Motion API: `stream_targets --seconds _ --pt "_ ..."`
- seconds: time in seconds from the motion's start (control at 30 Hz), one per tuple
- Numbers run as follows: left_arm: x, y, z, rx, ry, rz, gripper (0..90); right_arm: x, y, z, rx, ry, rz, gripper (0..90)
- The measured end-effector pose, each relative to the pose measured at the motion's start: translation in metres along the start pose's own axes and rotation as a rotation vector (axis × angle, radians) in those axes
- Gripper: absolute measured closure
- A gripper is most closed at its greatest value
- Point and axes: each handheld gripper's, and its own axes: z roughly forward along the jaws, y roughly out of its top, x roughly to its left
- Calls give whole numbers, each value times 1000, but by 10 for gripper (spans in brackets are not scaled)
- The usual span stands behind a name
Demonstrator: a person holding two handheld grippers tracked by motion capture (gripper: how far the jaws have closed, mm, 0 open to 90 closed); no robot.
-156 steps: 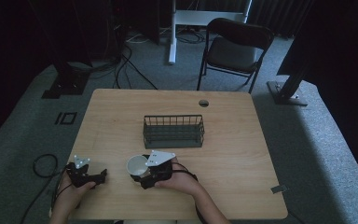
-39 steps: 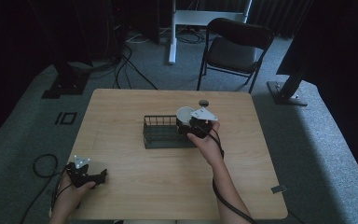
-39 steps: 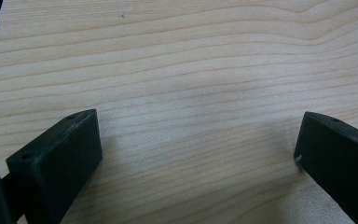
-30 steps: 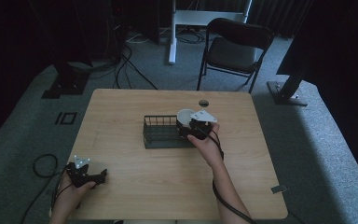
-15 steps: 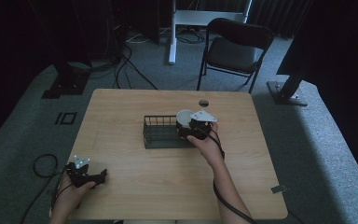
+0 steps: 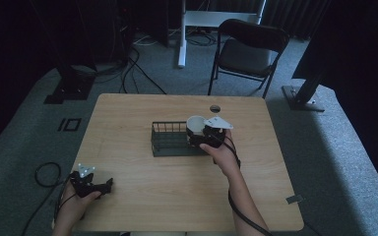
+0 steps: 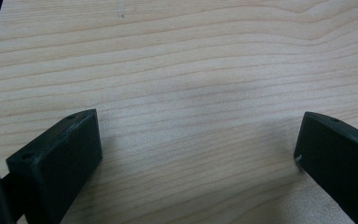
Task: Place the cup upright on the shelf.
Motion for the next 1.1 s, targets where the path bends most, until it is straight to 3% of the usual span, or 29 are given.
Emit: stream_targets --seconds 0.43,1.1 --pt "0 0 0 0 0 0 10 -1 -5 -14 -11 16 -11 114" --pt "0 0 0 0 0 0 10 -18 -29 -45 -18 6 -11 114"
